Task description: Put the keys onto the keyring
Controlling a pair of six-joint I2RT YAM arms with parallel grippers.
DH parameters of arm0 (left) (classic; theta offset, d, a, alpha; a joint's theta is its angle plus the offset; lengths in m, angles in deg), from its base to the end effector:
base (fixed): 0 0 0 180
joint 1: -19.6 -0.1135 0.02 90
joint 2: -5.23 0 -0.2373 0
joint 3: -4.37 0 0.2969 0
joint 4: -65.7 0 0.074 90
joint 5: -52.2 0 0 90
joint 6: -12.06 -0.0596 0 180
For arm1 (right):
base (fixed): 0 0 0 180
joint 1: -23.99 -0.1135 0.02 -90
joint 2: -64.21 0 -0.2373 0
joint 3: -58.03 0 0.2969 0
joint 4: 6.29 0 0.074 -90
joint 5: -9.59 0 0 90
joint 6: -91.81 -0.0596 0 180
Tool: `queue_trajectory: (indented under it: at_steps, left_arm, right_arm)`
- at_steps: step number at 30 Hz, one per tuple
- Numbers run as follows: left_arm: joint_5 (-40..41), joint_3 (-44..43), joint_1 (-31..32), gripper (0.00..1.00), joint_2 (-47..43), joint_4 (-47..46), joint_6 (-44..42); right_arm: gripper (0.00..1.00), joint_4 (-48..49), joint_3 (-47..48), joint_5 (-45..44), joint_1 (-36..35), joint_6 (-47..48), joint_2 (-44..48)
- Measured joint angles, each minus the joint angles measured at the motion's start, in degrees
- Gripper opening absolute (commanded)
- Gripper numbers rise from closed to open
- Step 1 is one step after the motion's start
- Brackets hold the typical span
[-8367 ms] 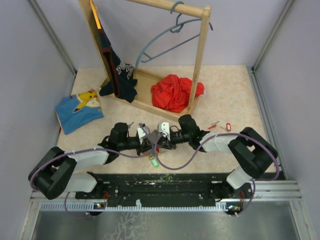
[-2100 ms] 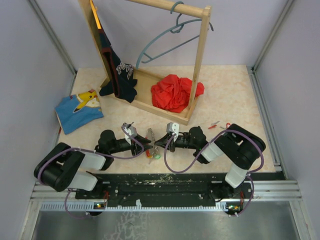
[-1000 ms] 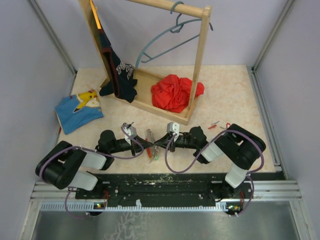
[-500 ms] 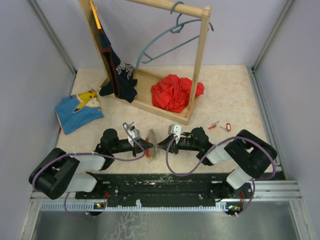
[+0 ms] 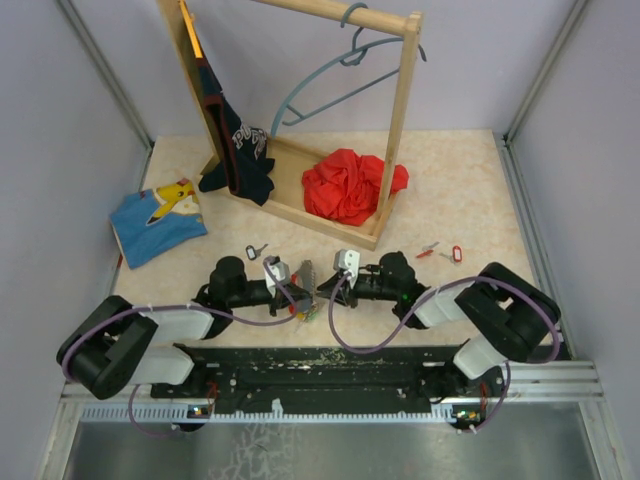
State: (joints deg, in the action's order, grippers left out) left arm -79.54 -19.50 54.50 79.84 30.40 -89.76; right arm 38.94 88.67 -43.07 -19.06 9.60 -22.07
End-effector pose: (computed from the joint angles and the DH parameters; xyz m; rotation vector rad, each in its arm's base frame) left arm 0.1898 -0.1808 0.0809 1.1931 1.4451 -0.9464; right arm 0.1884 0.2254 0.0833 -1.2014 1.3752 1.0095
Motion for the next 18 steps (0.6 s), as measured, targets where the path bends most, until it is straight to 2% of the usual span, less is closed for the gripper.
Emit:
queue_trajectory:
  at_steps: [8, 18]
  left_arm:
    - [0.4, -0.2, 0.5, 0.0, -0.1, 0.9, -0.7]
    - [0.5, -0.2, 0.9, 0.0, -0.1, 1.2, -1.2]
  right_arm:
    - [0.15, -0.8, 1.0, 2.3, 0.0, 0.1, -1.5]
    - [0.0, -1.2, 2.6, 3.4, 0.0, 0.2, -3.5]
